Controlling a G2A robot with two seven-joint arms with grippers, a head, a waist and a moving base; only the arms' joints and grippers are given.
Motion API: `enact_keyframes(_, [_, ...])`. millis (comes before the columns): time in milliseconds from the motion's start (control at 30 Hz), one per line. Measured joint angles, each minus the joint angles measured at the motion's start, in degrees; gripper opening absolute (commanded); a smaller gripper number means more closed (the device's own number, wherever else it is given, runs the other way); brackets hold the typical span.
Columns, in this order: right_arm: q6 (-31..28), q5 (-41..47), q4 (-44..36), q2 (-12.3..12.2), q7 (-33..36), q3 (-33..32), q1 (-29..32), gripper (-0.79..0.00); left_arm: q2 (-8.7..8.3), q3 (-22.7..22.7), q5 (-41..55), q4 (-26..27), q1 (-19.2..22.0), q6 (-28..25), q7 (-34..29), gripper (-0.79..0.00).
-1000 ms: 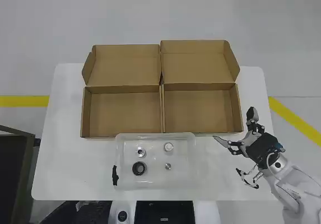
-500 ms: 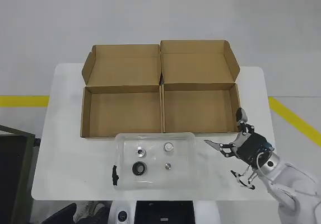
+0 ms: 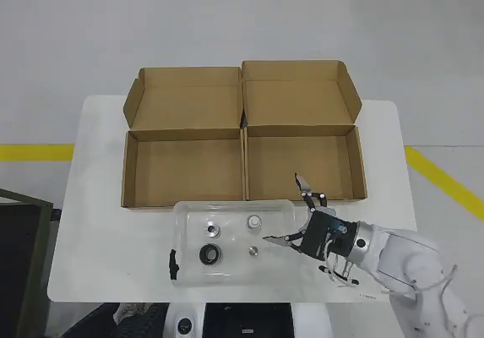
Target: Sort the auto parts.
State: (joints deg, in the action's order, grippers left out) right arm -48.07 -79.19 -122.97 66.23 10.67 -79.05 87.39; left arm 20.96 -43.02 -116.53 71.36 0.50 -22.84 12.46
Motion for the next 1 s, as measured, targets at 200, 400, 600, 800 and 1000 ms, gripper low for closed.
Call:
enact_keyframes(200, [-1.38, 1.01, 3.41, 0.16, 5.63, 6.10, -3.88, 0.000, 0.00, 0.00, 0.00, 0.00, 0.00, 0.00, 0.00, 0.000])
enact_keyframes(400, [-1.10, 1.35, 6.57, 0.27, 9.49, 10.18, -6.48, 0.000, 0.00, 0.00, 0.00, 0.00, 0.00, 0.00, 0.00, 0.000])
enact_keyframes(600, [-1.23, -0.19, 7.81, 0.14, 11.22, 12.38, -7.23, 0.000, 0.00, 0.00, 0.00, 0.00, 0.00, 0.00, 0.00, 0.000])
enact_keyframes(800, [-1.58, -1.64, 8.67, -0.08, 11.21, 14.02, -7.24, 0.000, 0.00, 0.00, 0.00, 0.00, 0.00, 0.00, 0.00, 0.000])
enact_keyframes(1000, [-1.31, -2.26, 10.17, -0.24, 10.27, 15.18, -7.46, -0.058, 0.00, 0.00, 0.00, 0.00, 0.00, 0.00, 0.00, 0.000])
